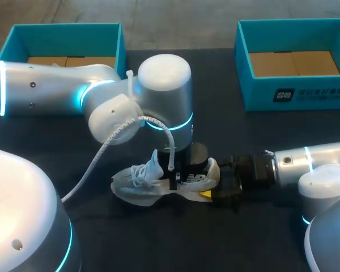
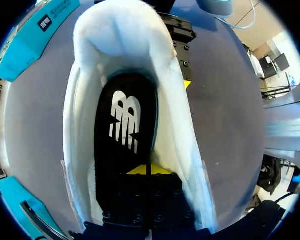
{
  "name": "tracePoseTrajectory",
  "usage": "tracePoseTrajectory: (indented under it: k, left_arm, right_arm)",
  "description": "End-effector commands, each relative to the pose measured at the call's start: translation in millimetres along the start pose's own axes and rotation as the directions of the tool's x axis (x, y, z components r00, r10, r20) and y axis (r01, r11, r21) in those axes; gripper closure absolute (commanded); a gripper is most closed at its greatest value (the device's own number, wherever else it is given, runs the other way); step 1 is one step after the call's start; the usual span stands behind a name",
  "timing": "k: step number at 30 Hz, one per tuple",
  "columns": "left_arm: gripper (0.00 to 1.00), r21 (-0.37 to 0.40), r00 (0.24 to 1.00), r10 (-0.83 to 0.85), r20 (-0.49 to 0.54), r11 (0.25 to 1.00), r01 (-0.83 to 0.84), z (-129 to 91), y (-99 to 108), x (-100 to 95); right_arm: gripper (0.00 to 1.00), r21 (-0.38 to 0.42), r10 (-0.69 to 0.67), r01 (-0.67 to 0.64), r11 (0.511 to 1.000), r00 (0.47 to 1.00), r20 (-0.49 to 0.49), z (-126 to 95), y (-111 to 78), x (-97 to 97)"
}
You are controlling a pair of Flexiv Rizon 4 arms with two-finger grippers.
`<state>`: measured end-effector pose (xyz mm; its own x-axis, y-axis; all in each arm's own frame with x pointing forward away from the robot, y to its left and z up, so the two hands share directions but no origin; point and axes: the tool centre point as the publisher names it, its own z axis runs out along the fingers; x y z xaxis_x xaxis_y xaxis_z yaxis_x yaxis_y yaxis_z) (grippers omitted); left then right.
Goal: Take the shoe out of the shoebox, open the shoe tongue, remove and reinsert the insole, then place the shoe into the shoebox
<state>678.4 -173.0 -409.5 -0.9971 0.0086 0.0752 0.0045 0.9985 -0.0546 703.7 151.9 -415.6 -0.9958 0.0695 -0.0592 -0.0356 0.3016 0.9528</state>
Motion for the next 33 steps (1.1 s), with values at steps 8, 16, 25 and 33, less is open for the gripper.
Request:
tracePoseTrajectory:
  k: [8,16,25,33]
  left_arm:
    - [0.62,-0.003,0.999,-0.01,0.037,1.0,0.01,16,-3,-9.0]
    - [0.6,-0.005,0.994,-0.03,0.103,1.0,0.031,20,0,-25.2]
    - [0.65,-0.016,0.983,-0.086,0.164,0.996,0.09,22,0,-43.6]
    - [0.67,-0.006,0.987,-0.098,0.128,0.995,0.1,17,3,-50.9]
  right_arm:
    - [1.0,0.006,0.001,-0.001,1.0,1.0,-0.001,2,1.8,0.8]
    - [1.0,0.006,0.001,-0.001,1.0,1.0,-0.001,2,1.8,0.8]
    - [1.0,0.006,0.001,-0.001,1.0,1.0,-0.001,2,1.8,0.8]
    - [1.0,0.006,0.001,-0.001,1.0,1.0,-0.001,2,1.8,0.8]
